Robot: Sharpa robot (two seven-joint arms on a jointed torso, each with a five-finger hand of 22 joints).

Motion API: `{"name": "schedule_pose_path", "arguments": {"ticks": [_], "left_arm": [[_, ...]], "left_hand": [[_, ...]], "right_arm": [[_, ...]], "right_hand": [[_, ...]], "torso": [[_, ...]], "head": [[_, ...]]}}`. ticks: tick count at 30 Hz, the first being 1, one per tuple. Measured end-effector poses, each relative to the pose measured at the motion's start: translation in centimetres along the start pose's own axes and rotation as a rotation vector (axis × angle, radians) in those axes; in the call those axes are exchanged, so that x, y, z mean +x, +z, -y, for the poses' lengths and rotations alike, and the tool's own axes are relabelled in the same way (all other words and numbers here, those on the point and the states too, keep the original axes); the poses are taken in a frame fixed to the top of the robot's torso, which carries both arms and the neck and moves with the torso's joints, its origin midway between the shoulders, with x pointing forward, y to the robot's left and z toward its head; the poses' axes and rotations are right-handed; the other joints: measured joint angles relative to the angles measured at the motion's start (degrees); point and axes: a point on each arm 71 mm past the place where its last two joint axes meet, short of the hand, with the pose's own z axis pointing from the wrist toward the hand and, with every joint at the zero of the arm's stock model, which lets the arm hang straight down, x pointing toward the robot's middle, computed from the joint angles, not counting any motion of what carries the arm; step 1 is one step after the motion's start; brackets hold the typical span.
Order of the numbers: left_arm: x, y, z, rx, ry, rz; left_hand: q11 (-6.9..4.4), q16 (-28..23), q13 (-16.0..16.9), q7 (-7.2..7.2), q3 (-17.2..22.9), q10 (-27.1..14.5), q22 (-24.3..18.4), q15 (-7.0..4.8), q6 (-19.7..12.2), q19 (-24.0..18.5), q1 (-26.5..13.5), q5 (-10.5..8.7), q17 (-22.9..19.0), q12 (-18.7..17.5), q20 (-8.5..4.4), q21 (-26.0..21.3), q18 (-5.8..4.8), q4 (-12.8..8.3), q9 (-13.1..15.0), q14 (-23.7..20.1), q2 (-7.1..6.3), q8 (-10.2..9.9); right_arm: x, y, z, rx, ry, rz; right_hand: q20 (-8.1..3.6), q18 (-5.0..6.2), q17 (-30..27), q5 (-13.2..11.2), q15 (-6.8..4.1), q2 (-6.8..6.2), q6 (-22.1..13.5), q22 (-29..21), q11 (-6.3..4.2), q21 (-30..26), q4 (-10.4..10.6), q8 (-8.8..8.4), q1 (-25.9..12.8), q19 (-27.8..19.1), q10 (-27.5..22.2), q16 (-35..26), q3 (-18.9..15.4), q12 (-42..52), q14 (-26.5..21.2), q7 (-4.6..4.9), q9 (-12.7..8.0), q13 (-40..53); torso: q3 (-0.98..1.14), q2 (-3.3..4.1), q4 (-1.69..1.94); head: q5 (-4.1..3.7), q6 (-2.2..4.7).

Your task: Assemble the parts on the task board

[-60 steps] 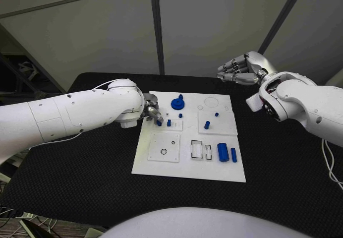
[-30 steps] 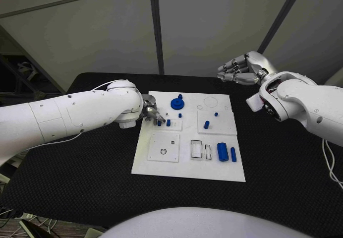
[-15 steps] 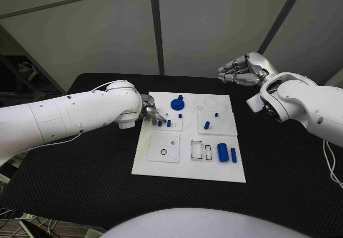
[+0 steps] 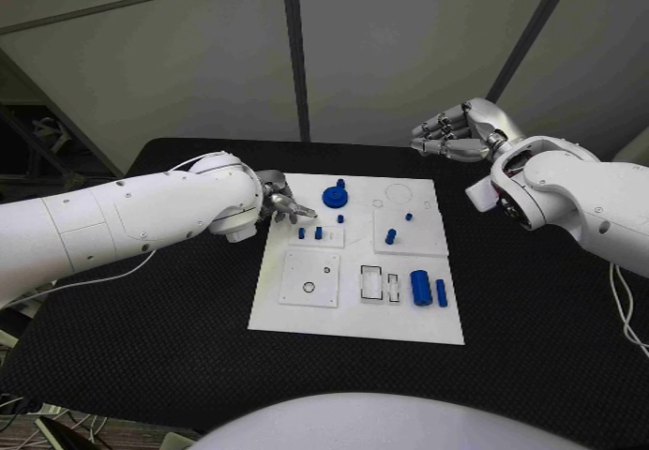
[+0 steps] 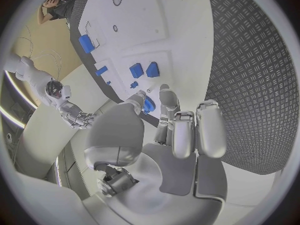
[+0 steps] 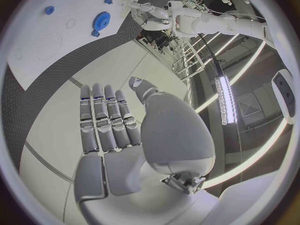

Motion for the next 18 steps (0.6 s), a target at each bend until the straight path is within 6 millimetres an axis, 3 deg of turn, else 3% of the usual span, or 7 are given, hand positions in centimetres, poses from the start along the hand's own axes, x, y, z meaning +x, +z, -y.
{"name": "schedule_pose_path", "arguments": {"ticks": [5,8,9,10,12,13,18], "left_arm": [[-0.3,-0.1,0.0,0.027,-0.039,0.025],[-0.4,-0.1,0.1,0.062,-0.066,0.040],[-0.5,-0.2,0.3,0.087,-0.080,0.048],[-0.5,-0.2,0.4,0.108,-0.089,0.056],[-0.6,-0.3,1.0,0.161,-0.105,0.072],[-0.6,-0.3,1.4,0.201,-0.113,0.086],[-0.3,-0.5,3.3,0.369,-0.117,0.144]], "left_hand": [[0.90,-0.18,-6.57,1.07,-2.42,-4.65,-6.87,0.58,-2.32,-3.70,2.53,0.00,0.00,-5.70,0.35,-7.67,-0.03,0.05,-0.60,-0.09,0.08,-1.56],[2.61,-4.13,-8.59,2.73,-3.80,-9.52,-22.57,2.21,-6.05,-11.93,5.68,0.00,0.00,-8.93,1.52,-23.82,0.01,-0.72,-2.00,-0.07,-0.21,-4.05],[3.46,-9.11,-9.49,3.49,-4.19,-11.91,-29.36,3.06,-7.43,-16.05,7.29,0.00,0.00,-10.48,2.15,-31.40,-0.01,-1.24,-2.74,-0.68,-0.34,-5.18],[4.24,-19.43,-10.49,4.20,-4.29,-14.42,-32.91,3.86,-8.77,-18.85,9.20,0.00,-3.12,-12.16,2.81,-36.05,0.00,-2.13,-3.62,-5.43,-0.50,-6.38],[5.67,-41.04,-13.13,5.27,-3.64,-18.53,-37.88,5.45,-10.61,-23.19,14.03,0.00,-15.05,-15.72,4.43,-43.32,0.02,-4.28,-5.68,-17.73,-0.52,-8.92],[6.21,-47.14,-14.78,5.53,-3.18,-19.22,-40.04,6.08,-10.86,-24.42,16.27,0.00,-19.33,-17.34,5.27,-46.38,0.02,-5.17,-6.86,-20.83,-0.41,-10.06],[7.20,-60.26,-23.64,5.49,0.68,-18.70,-47.44,7.51,-7.49,-26.31,23.12,0.00,-33.45,-24.89,7.50,-56.36,0.02,-8.31,-12.40,-23.41,-1.69,-14.67]], "right_arm": [[0.0,0.0,0.0,0.000,-0.001,0.000],[0.0,0.0,0.0,0.000,-0.002,0.000],[0.0,0.0,0.0,0.000,-0.002,0.000],[0.0,0.0,0.0,0.001,-0.002,0.000],[-0.1,0.0,0.1,0.001,-0.003,0.001],[-0.1,0.0,0.1,0.002,-0.003,0.001],[-0.1,0.0,0.2,0.003,-0.005,0.003]], "right_hand": [[0.00,0.00,0.00,0.00,0.00,0.00,0.00,0.00,0.00,0.00,0.00,0.00,0.00,0.00,0.00,0.00,0.00,0.00,0.00,0.00,0.00,0.00],[0.00,0.01,0.00,0.00,0.00,0.00,0.00,0.00,0.00,0.00,0.00,0.00,0.00,0.00,0.00,0.00,0.00,0.00,0.00,0.00,0.00,0.00],[0.00,0.00,0.00,0.00,0.00,0.00,0.00,0.00,0.00,0.00,0.00,0.00,0.00,0.00,0.00,0.00,0.00,0.00,0.00,0.00,0.00,0.00],[0.00,0.00,0.00,0.00,0.00,0.00,0.00,0.00,0.00,0.00,0.00,0.00,0.00,0.00,0.00,0.00,0.00,0.00,0.00,0.00,0.00,0.00],[0.00,0.00,0.00,0.00,0.00,0.00,0.00,-0.05,0.00,0.00,-0.17,0.00,0.00,0.00,0.00,0.00,-0.17,0.00,0.00,0.00,0.00,0.00],[0.00,0.00,0.00,0.00,0.00,0.00,0.00,-0.05,0.00,0.00,-0.17,0.00,0.00,0.00,0.00,0.00,-0.17,0.00,0.00,0.00,0.00,0.00],[-0.21,0.00,0.01,0.00,0.00,0.02,0.00,-0.24,0.00,-0.27,-0.17,0.00,0.02,0.21,0.00,0.00,-0.16,0.00,0.00,0.00,0.07,0.00]], "torso": [[0.00,0.00,0.00],[0.01,-0.01,0.00],[0.02,-0.01,0.00],[0.02,-0.02,0.00],[0.03,-0.02,0.01],[0.05,-0.03,0.01],[0.05,-0.03,0.01]], "head": [[0.00,0.01],[0.02,0.14],[-0.01,0.19],[-0.15,0.29],[-0.34,0.40],[-0.44,0.45],[-0.77,0.74]]}}
